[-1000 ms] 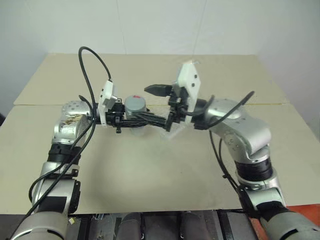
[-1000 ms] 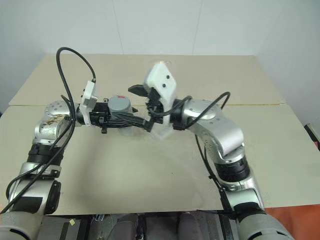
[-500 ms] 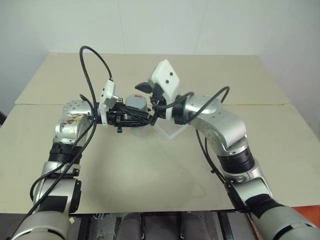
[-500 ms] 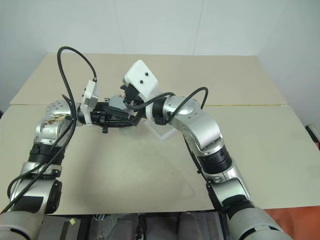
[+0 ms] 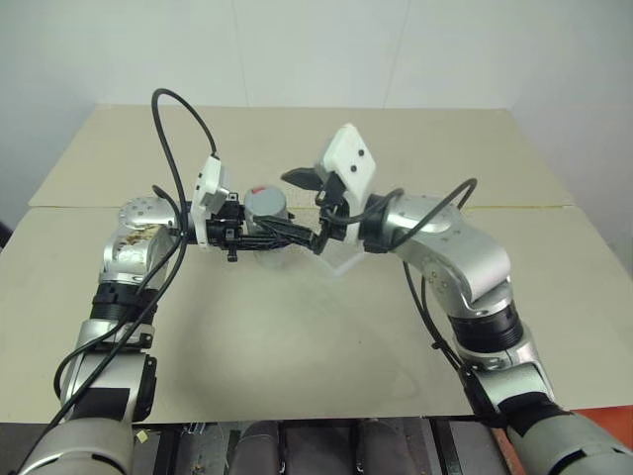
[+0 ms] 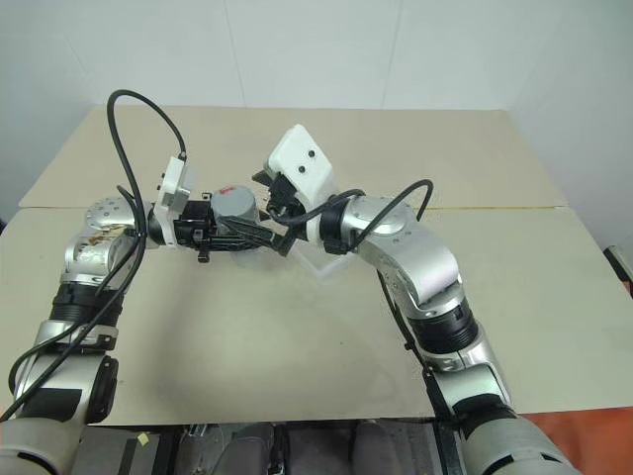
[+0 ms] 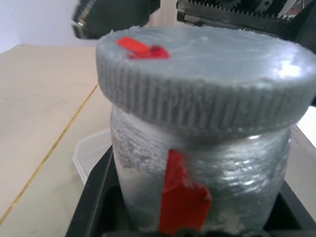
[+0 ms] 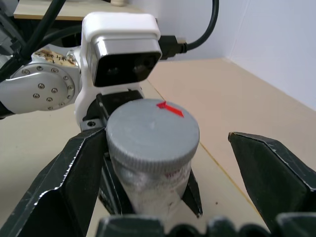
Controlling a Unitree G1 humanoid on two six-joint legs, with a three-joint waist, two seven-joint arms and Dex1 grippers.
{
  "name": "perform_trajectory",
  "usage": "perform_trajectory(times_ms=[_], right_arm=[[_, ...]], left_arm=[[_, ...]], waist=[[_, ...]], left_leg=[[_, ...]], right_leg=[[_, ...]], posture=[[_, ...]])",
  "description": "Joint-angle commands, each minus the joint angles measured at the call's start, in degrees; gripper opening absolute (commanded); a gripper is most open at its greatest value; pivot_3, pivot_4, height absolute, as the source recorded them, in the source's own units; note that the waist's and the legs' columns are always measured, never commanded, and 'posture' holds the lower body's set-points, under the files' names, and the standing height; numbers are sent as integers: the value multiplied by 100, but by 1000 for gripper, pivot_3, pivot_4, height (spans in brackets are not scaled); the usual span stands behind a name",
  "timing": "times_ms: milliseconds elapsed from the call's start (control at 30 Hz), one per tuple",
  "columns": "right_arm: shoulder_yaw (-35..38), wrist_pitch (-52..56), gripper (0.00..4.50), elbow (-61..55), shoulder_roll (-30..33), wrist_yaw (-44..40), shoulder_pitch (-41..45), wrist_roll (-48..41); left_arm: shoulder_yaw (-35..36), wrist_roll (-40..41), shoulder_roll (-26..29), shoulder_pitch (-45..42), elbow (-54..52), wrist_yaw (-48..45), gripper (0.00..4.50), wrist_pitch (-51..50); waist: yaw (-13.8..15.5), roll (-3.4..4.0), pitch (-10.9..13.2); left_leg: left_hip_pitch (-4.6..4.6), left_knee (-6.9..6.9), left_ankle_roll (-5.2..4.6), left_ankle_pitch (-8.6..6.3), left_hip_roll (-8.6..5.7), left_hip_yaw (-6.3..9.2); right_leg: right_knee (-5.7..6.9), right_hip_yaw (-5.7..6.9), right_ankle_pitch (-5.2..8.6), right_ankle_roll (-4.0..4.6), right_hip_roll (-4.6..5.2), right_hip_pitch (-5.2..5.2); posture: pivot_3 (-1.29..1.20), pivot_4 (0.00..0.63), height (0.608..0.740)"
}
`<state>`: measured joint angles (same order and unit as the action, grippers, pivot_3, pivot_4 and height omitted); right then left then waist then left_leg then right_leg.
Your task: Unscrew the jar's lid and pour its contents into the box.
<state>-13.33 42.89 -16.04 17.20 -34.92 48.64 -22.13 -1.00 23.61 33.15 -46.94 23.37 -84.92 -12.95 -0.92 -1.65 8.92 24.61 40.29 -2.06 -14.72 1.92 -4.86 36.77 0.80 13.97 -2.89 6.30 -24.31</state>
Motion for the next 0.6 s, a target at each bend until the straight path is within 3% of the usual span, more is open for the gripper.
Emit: perform_trajectory(times_ms=[33,600], right_arm=[[366,-5,4466,-211,143,65,-14,-28],[571,-21,4466,-443,535,-83,-248,-274]], left_arm=[[129,137,82,-11,-222,-82,1925,-10],[138,150,147,-8,-218,-118,1925,-24]], waist=[[1,0,0],[8,0,0]], left_leg=[[0,0,0,0,0,0],[0,0,-2,-1,0,0]], right_leg=[[0,0,0,0,0,0],[0,-1,0,0,0,0]], posture=[[0,150,740],[0,150,740]])
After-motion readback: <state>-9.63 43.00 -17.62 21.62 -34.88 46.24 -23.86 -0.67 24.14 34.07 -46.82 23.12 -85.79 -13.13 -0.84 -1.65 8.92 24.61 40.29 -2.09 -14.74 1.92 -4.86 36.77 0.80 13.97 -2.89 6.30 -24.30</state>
